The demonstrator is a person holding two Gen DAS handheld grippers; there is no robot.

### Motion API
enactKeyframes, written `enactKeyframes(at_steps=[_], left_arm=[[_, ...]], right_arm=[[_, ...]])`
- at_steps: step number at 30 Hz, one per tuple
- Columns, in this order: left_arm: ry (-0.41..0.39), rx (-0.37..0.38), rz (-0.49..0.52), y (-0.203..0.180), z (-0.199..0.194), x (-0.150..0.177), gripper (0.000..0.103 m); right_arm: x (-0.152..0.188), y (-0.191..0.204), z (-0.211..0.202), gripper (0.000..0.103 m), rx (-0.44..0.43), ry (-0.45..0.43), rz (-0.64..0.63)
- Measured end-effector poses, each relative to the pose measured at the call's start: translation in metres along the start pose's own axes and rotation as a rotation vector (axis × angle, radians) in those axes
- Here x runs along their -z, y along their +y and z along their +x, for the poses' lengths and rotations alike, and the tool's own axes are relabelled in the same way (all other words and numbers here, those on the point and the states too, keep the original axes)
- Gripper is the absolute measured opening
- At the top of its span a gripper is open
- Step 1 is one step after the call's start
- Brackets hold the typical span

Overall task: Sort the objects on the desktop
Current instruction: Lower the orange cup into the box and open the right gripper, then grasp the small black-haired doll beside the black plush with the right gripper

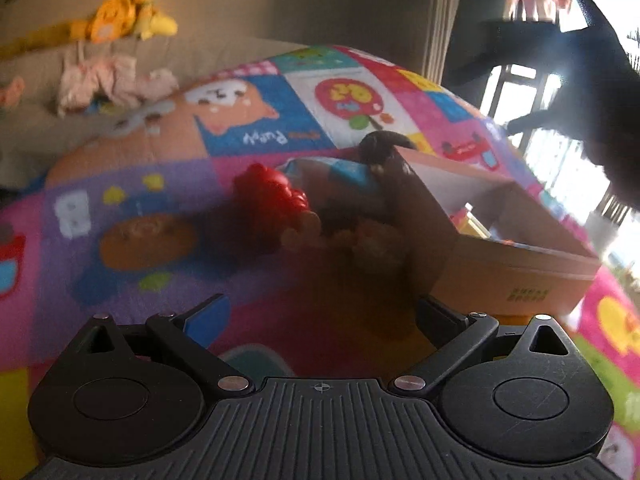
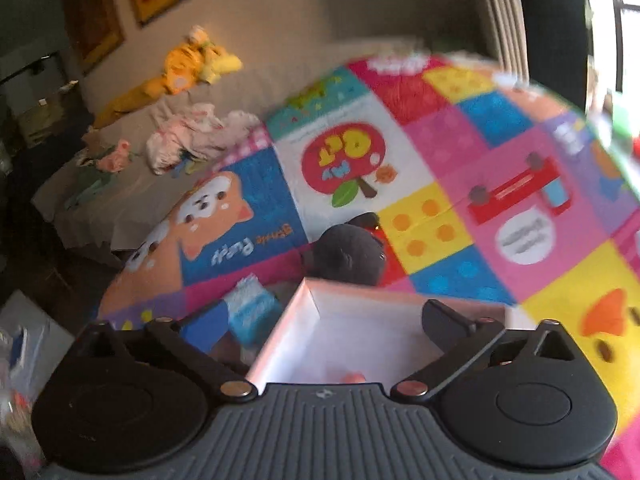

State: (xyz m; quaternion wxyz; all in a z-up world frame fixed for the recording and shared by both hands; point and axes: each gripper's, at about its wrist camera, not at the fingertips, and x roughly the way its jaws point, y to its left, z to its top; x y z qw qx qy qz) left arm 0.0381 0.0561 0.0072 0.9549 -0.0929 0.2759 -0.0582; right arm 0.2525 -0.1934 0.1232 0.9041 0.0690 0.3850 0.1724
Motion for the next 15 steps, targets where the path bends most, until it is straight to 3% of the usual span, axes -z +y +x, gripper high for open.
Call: enactKeyframes(at_steps=[4,6,9,12,15], left_arm=[[-0.02,0.036,-0.077,0.013,-0.004,0.002,0.102],[-0.023,0.047,-0.096,0.016,-0.005,0.002,0.102],[-0.023,0.068,-0.116,0.017,-0.004,0.002,0.102],[-0.028,0.076,-0.123,0.018,-0.006,0.003,0.102],[-0.036,0.076,-0.12,0.018,-0.007,0.004,0.102]], right_arm=[[-0.038,0.008,0.092,0.103,0.096,0.108,0.002],[-0.044,0.009,0.133,0.103,0.168,0.165,-0.015],[-0.043,0.003,0.178,0.102,0.193,0.291,0.028],[-0.041,0.011,0.188,0.079,0.2,0.308,0.031],[-0.043,0.032,0.164,0.078,0.139,0.24,-0.025]])
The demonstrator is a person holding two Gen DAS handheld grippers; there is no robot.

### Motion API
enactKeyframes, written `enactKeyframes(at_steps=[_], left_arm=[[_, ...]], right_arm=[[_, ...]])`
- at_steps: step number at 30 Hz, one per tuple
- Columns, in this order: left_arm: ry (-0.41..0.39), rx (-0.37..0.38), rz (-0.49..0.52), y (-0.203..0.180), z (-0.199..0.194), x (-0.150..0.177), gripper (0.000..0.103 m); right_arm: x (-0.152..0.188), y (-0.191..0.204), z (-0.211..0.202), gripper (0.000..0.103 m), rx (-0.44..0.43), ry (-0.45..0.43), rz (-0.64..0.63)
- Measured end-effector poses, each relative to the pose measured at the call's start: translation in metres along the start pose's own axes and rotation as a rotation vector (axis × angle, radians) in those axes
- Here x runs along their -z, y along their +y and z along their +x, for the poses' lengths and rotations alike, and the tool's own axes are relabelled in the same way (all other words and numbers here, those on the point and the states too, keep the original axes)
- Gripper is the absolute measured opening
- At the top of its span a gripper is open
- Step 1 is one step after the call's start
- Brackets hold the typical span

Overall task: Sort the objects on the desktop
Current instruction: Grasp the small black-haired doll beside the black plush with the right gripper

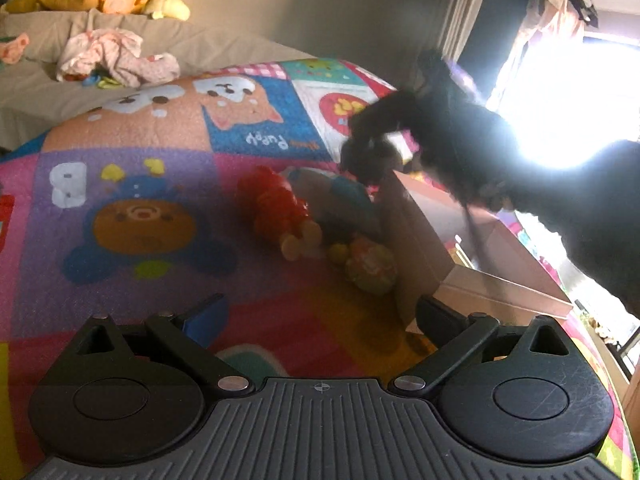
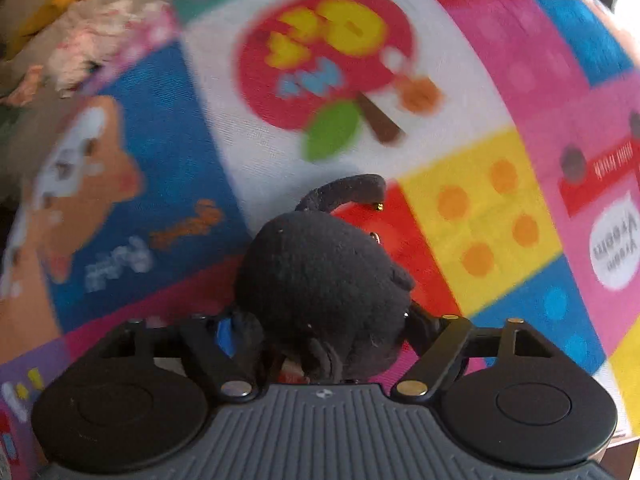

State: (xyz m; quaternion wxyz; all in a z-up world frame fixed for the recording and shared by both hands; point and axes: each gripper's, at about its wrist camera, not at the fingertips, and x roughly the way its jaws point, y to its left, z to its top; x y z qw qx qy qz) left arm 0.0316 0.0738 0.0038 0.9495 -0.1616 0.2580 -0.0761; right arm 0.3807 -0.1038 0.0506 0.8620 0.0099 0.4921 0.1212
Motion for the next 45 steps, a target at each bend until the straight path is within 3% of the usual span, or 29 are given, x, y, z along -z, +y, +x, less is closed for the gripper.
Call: enactKeyframes(at_steps=[5,8,10,13,15,17,19,20,22,27,32,35,40,43,44,45], left_arm=[[-0.01,-0.005,0.009,-0.002,0.0,0.001,0.103],[-0.022,-0.008,0.022,-0.004,-0.002,0.001,0.103],[-0.033,-0.006,0.034,-0.006,-0.003,0.001,0.103],[-0.056,-0.001,0.048,-0.008,-0.007,0.002,0.103],[-0.059,0.009,0.043,-0.006,-0.007,0.002,0.103],[-0.055,0.007,0.037,-0.005,-0.006,0.002,0.103],[-0.053,0.011,0.035,-0.004,-0.005,0.001,0.103],[-0.052,0.011,0.034,-0.004,-0.005,0.001,0.103],[-0.049,0.014,0.031,-0.003,-0.004,0.001,0.103],[-0.036,0.023,0.021,-0.001,-0.002,0.001,0.103],[-0.026,0.028,0.013,0.0,-0.001,0.001,0.103],[-0.022,0.029,0.005,0.002,0.0,0.001,0.103],[-0.019,0.04,-0.013,0.005,0.0,0.001,0.103],[-0.019,0.041,-0.022,0.006,0.0,0.001,0.103],[-0.02,0.041,-0.019,0.005,0.0,0.001,0.103],[-0.021,0.041,-0.015,0.004,0.0,0.001,0.103]], right_arm=[[0.03,0.04,-0.079,0.078,-0.208,-0.016,-0.129],[0.065,0.07,-0.115,0.083,-0.334,0.09,-0.251],[0.082,0.083,-0.131,0.088,-0.372,0.139,-0.298],[0.077,0.081,-0.143,0.09,-0.333,0.069,-0.311],[0.058,0.064,-0.135,0.099,-0.27,0.041,-0.237],[0.037,0.04,-0.111,0.099,-0.185,0.048,-0.137],[0.019,0.009,-0.081,0.093,-0.098,0.07,-0.031],[0.014,-0.003,-0.067,0.085,-0.064,0.085,0.003],[0.003,-0.032,-0.036,0.082,-0.021,0.134,0.08],[0.004,-0.075,0.011,0.083,-0.118,0.261,0.279],[0.007,-0.043,0.021,0.084,-0.143,0.282,0.145],[0.004,-0.021,0.027,0.065,-0.143,0.283,0.071],[0.005,0.002,0.01,0.064,-0.103,0.2,-0.021],[0.005,0.003,-0.027,0.064,-0.123,0.116,-0.026],[0.007,0.002,-0.044,0.042,-0.144,0.086,-0.032],[0.011,0.003,-0.065,0.029,-0.19,0.083,-0.037]])
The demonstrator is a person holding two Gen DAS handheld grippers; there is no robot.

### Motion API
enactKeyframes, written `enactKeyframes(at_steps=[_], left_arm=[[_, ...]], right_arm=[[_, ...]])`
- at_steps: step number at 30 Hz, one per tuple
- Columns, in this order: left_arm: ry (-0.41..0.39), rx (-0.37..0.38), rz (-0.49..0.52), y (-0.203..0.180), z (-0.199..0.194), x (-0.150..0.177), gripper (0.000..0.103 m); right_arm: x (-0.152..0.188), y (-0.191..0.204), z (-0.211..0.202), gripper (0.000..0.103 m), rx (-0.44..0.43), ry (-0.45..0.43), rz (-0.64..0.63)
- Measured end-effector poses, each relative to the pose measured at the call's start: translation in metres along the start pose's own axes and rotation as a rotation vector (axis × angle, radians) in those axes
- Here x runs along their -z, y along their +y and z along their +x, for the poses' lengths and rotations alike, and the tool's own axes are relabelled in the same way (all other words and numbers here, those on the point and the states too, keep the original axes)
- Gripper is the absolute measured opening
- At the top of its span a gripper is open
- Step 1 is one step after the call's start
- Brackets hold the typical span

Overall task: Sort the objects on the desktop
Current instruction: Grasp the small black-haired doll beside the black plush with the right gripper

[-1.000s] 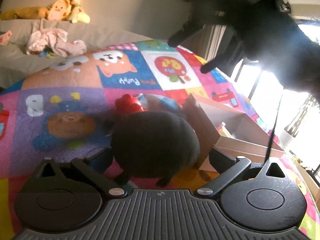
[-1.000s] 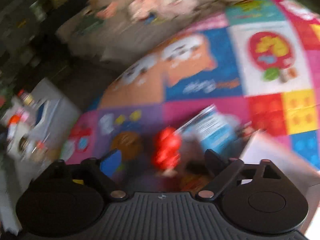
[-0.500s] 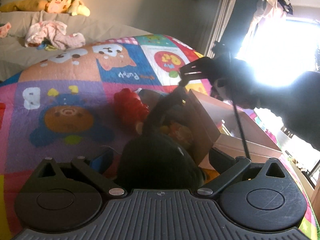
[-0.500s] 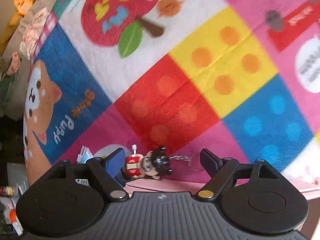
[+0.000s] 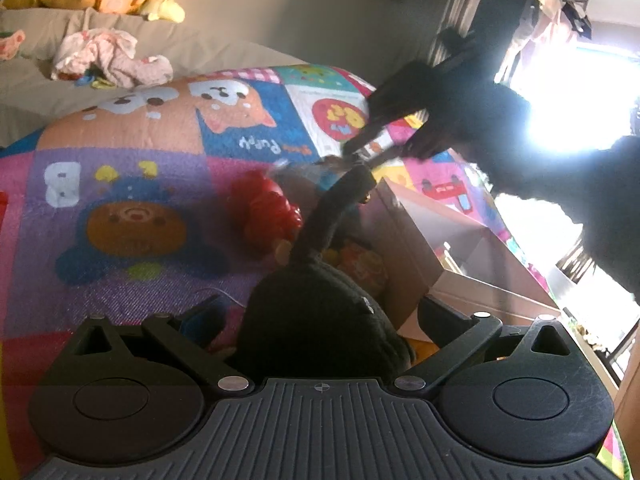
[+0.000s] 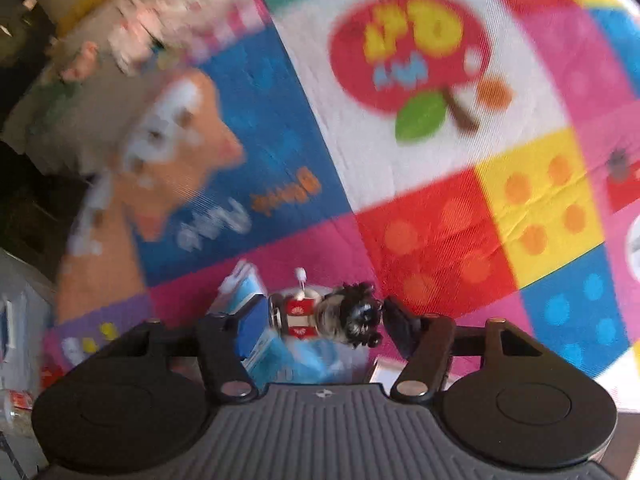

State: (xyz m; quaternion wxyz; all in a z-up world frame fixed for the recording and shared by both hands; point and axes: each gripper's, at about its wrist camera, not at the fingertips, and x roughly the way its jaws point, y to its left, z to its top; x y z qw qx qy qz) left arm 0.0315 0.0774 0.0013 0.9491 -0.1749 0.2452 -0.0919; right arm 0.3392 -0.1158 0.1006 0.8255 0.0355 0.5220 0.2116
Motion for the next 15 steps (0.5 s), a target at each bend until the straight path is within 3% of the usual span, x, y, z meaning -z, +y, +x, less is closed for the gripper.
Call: enactKeyframes(at_steps=[3,5,10,15], left_arm=[[-0.003,0.002,0.019,-0.004,0.0,0.0,0.103],[-0.005,-0.005,0.034,-0.006,0.0,0.0,0.103],[-0.006,-0.028,0.062,-0.011,0.0,0.001,0.103],[-0.02,-0.046,0.088,-0.014,-0.002,0.002,0.103]], right_arm=[[0.032,0.011,-0.053,0.029,-0.106,-0.044,-0.03],[0.059,0.022,-0.08,0.028,-0.104,-0.07,-0.094],[0.089,0.031,-0.087,0.028,-0.119,-0.057,-0.097],[0.078,0.029,-0.056,0.035,-0.05,-0.076,-0.075]])
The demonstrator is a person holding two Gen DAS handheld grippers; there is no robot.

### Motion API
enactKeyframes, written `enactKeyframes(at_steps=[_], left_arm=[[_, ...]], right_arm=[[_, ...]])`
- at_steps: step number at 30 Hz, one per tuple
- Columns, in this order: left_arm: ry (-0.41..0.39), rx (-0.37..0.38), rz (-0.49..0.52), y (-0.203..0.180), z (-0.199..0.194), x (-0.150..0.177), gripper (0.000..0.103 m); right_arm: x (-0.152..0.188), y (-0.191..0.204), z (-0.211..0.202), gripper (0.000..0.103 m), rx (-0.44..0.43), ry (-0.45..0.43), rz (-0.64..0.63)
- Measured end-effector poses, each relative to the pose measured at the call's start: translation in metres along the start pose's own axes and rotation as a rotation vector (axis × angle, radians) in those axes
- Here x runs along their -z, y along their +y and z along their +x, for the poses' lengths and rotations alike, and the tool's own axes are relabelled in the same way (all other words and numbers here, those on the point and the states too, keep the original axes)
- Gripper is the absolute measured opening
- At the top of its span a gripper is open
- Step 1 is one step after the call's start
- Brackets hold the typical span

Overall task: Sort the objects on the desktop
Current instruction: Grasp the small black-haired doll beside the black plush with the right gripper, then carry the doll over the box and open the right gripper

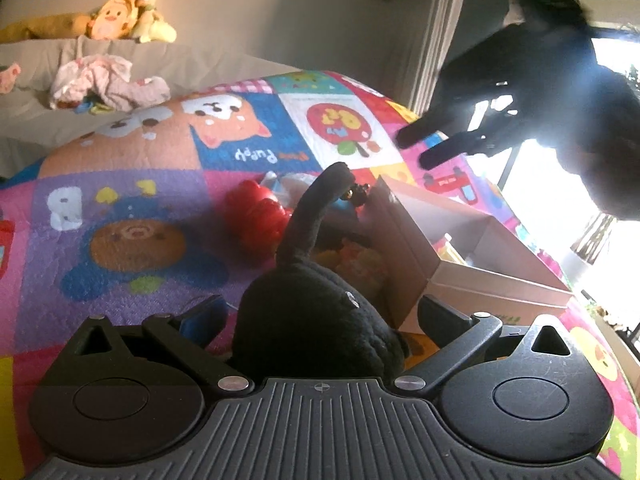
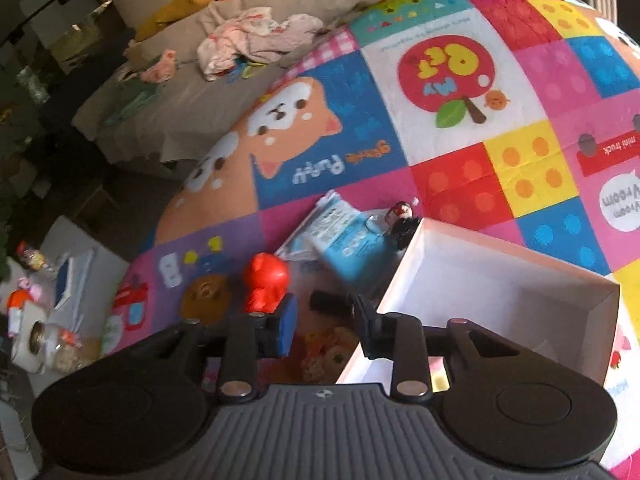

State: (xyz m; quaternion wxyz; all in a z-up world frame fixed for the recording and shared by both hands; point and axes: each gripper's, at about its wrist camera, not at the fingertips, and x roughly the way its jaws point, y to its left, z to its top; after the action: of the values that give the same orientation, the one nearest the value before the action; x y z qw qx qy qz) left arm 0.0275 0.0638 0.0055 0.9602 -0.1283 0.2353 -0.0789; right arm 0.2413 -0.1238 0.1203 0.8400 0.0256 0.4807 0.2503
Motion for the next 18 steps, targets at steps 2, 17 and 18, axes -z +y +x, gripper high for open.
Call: enactKeyframes(at_steps=[2,17,18], left_arm=[[-0.003,0.001,0.005,0.0,-0.001,0.0,0.103],[0.001,0.019,-0.057,0.012,-0.004,-0.002,0.103],[0.008,0.031,-0.05,0.011,-0.005,-0.002,0.103]], right_arm=[[-0.01,-0.005,0.016,0.05,0.047,-0.01,0.017],[-0.081,-0.033,0.17,0.035,0.278,0.136,0.229],[-0.076,-0.029,0.17,0.036,0.243,0.144,0.222]])
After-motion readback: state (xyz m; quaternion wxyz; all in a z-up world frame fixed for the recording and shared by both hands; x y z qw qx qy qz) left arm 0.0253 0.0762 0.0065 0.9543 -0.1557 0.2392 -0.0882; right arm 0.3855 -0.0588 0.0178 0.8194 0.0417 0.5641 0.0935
